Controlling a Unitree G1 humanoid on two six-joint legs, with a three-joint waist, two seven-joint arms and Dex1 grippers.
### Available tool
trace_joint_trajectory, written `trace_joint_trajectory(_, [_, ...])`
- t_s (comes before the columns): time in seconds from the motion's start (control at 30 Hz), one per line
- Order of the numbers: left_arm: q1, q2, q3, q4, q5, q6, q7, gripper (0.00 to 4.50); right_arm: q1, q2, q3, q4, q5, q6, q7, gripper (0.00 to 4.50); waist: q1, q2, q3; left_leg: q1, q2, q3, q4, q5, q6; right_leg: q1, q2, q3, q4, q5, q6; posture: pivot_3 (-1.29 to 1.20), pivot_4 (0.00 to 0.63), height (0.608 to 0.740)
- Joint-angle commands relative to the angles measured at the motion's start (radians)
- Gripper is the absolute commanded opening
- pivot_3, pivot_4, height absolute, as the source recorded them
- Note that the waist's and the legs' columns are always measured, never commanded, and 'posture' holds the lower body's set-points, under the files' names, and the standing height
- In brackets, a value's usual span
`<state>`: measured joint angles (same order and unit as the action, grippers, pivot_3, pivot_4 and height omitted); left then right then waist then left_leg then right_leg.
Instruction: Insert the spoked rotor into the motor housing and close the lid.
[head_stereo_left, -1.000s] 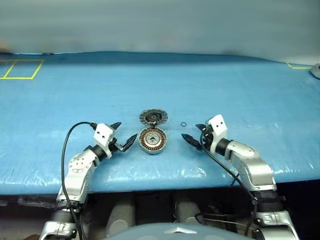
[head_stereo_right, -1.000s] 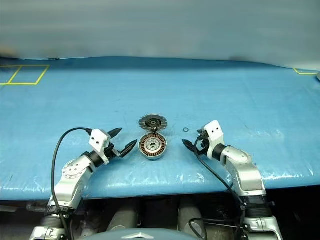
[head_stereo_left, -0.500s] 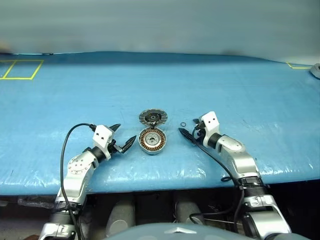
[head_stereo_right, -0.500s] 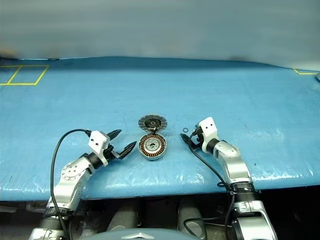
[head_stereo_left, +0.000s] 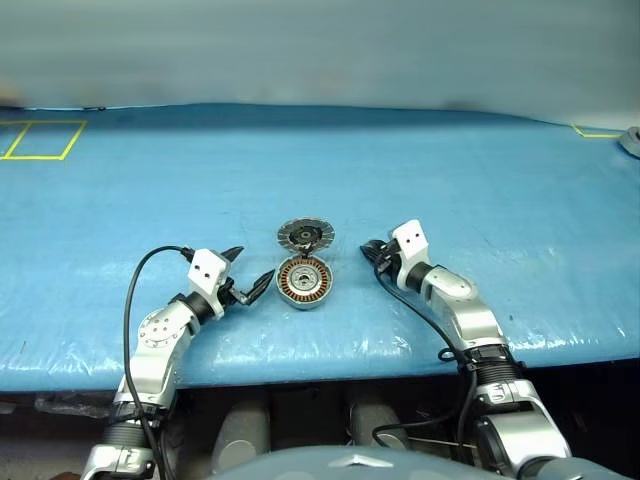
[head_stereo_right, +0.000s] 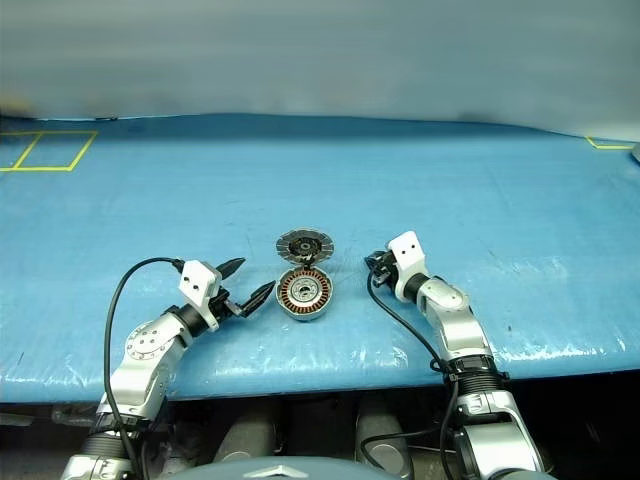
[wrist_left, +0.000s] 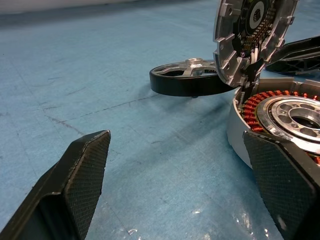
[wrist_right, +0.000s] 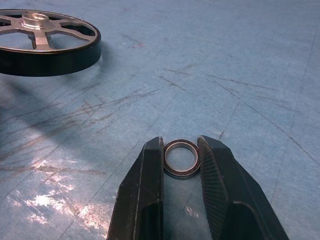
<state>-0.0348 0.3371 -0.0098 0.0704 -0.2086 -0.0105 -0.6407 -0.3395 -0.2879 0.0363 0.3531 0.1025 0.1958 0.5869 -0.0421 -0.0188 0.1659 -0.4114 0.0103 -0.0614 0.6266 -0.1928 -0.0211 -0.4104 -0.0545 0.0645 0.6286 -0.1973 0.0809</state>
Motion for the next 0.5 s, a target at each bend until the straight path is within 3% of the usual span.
trace_joint_trajectory(0.03, [-0.002, 0.007, -0.005, -0.017, -0.009, -0.015, -0.025, 4.50, 0.032, -0.012, 0.006, 0.007, 0.004, 0.028, 0.014, 0.66, 0.001, 0.000, 0.000, 0.000, 0.000, 0.000, 0.000, 0.000, 0.000, 0.000, 0.000, 0.000, 0.000, 0.000, 0.000, 0.00, 0.150, 0.740])
trace_joint_trajectory(0.23, [0.022, 0.006, 0.002, -0.010, -0.011, -0.114, -0.073, 4.50, 0.074, -0.032, -0.014, -0.113, 0.050, 0.060, 0.040, 0.66, 0.005, 0.000, 0.000, 0.000, 0.000, 0.000, 0.000, 0.000, 0.000, 0.000, 0.000, 0.000, 0.000, 0.000, 0.000, 0.00, 0.150, 0.740])
trace_joint_trajectory(0.5, [0.058, 0.034, -0.007, 0.020, -0.029, -0.195, -0.167, 4.50, 0.152, -0.148, 0.010, -0.442, 0.185, 0.175, 0.234, 0.66, 0.002, 0.002, 0.001, -0.002, 0.000, 0.001, -0.001, 0.000, 0.000, -0.003, 0.000, 0.001, 0.000, 0.000, 0.000, 0.00, 0.150, 0.740])
